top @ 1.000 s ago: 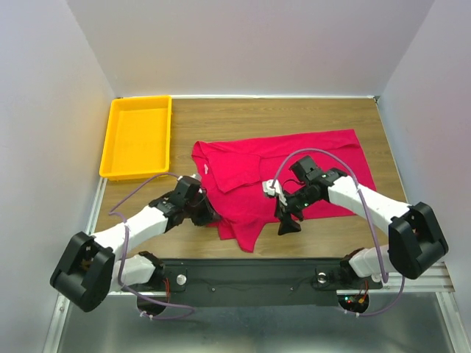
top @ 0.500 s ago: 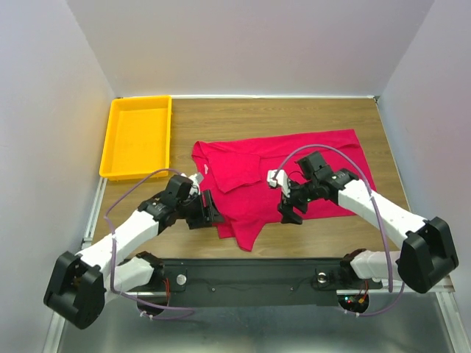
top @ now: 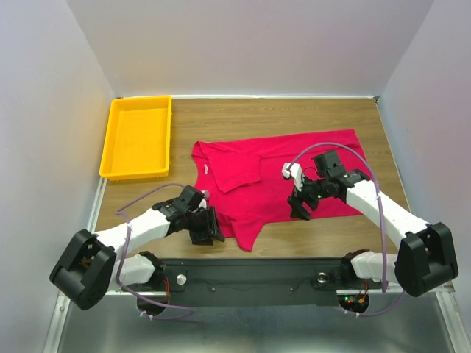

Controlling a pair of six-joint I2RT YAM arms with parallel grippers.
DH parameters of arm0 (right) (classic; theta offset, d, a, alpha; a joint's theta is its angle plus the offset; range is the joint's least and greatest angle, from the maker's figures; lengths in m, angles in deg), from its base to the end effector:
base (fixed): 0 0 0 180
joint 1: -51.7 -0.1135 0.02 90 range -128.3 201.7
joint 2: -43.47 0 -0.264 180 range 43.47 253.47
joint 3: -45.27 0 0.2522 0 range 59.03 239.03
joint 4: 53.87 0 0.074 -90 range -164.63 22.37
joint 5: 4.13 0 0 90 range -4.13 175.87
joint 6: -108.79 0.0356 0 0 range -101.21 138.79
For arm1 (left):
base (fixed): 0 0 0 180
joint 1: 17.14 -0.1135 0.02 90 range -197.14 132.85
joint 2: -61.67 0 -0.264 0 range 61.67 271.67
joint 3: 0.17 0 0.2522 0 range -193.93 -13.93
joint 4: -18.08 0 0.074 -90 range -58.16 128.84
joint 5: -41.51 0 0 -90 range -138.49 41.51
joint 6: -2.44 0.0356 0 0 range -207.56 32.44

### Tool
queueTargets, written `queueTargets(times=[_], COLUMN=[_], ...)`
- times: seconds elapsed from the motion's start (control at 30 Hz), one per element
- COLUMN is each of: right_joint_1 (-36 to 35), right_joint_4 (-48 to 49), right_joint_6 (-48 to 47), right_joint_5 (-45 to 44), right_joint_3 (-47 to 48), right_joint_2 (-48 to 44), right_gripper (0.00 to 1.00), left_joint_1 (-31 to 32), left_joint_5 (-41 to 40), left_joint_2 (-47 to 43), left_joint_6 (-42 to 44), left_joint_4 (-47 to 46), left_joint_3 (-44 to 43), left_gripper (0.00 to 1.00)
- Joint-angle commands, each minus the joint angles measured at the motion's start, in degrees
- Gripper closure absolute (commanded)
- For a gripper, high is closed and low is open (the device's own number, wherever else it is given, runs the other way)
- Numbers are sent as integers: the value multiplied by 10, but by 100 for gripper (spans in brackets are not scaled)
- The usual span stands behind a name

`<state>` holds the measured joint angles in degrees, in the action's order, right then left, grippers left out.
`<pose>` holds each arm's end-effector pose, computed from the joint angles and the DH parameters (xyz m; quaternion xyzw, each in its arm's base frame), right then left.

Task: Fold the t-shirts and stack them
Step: Fold the tshirt

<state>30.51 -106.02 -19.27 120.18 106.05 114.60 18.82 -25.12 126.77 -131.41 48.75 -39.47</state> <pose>0.2076 0.1020 0.2263 -0.5197 0.7721 0.2501 0.2667 0.1494 -0.1258 0.1543 -0.0062 0.9395 -0.3300 0.0923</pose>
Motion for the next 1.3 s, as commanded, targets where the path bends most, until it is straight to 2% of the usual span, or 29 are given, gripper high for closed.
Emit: queueTargets(times=[0.0, 0.27, 0.33, 0.37, 0.4, 0.5, 0.53, 0.63, 0.67, 0.7, 0.77, 0.8, 0.9, 1.0, 1.03, 1.07, 1.13, 1.27], right_joint_1=[7, 20, 21, 21, 22, 22, 24, 50, 84, 84, 173, 246, 349, 461, 479, 496, 546, 606], right_joint_4=[22, 22, 21, 21, 20, 17, 14, 3, -8, -13, -33, -38, -55, -55, -54, -54, -49, -50], right_joint_6=[7, 13, 14, 16, 16, 15, 13, 10, 6, 6, -12, -27, -49, -56, -57, -61, -69, -103], right_joint_5=[20, 11, 2, -5, -24, -70, -109, -192, -208, -223, -235, -231, -223, -222, -220, -218, -211, -199], right_joint_3=[-4, -8, -11, -13, -16, -18, -18, -16, -14, -11, -4, -2, 10, 18, 20, 25, 34, 49], right_joint_2=[-22, -39, -45, -49, -57, -72, -85, -104, -104, -103, -86, -77, -35, 6, 17, 26, 58, 88], right_gripper=[18, 18, 18, 18, 17, 17, 16, 13, 13, 12, 12, 12, 15, 32, 32, 38, 43, 44], left_joint_1=[7, 10, 12, 12, 11, 13, 13, 13, 13, 13, 13, 13, 13, 13, 14, 13, 13, 13], left_joint_5=[-38, -76, -78, -76, -76, -72, -71, -69, -71, -70, -68, -67, -58, -49, -47, -43, -40, -36], left_joint_2=[20, 65, 69, 68, 66, 59, 50, 22, 14, 7, -12, -22, -36, -51, -53, -55, -57, -58], left_joint_6=[-18, -30, -29, -29, -30, -28, -29, -25, -24, -23, -21, -20, -19, -19, -19, -19, -16, -13], left_joint_4=[-37, -77, -78, -79, -79, -82, -81, -76, -71, -66, -62, -57, -56, -57, -59, -59, -61, -60], left_joint_3=[-23, -33, -32, -29, -28, -21, -19, -18, -20, -21, -21, -22, -20, -14, -12, -10, -7, -5], left_gripper=[44, 55, 66, 68, 76, 86, 94, 100, 100, 100, 100, 100, 100, 100, 100, 100, 100, 100])
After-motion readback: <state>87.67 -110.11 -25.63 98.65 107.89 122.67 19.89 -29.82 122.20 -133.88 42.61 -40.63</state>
